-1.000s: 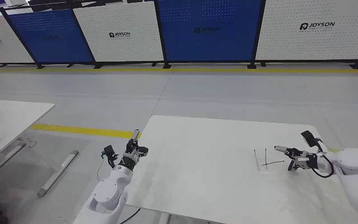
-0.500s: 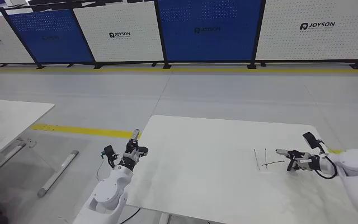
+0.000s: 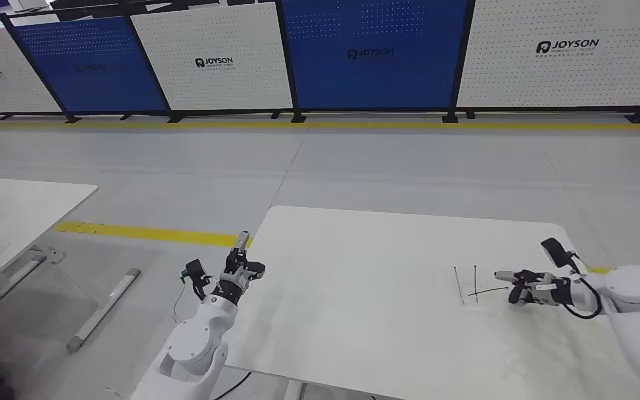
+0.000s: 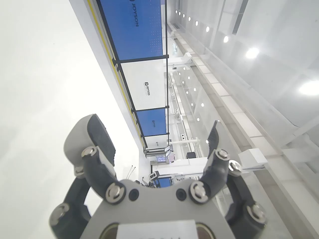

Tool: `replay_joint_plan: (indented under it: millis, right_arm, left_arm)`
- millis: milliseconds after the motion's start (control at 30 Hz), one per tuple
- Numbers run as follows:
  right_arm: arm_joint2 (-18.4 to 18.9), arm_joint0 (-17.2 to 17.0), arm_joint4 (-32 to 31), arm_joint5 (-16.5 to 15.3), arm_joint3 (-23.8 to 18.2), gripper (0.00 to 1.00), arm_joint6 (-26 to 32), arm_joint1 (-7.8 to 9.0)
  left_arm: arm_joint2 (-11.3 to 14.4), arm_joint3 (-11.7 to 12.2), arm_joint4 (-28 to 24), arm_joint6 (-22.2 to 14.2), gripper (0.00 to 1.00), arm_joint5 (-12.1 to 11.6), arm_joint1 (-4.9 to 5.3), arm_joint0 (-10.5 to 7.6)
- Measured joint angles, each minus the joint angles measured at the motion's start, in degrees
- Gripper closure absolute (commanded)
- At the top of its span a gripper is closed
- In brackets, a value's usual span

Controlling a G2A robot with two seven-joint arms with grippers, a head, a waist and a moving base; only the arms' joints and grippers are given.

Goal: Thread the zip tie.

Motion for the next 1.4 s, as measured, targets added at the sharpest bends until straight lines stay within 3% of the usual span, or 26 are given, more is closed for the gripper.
replay_joint_plan:
  millis: [400,1400]
  right_arm:
    - [-0.3,0.0,0.2,-0.6,1.1,0.73,0.1,-0.27]
    - [-0.8,0.7,-0.2,-0.3,1.7,0.80,0.0,-0.74]
  left_arm:
    - [0.0,0.0,0.0,0.0,0.00,0.0,0.00,0.00]
    - [0.0,0.0,0.0,0.0,0.00,0.0,0.00,0.00]
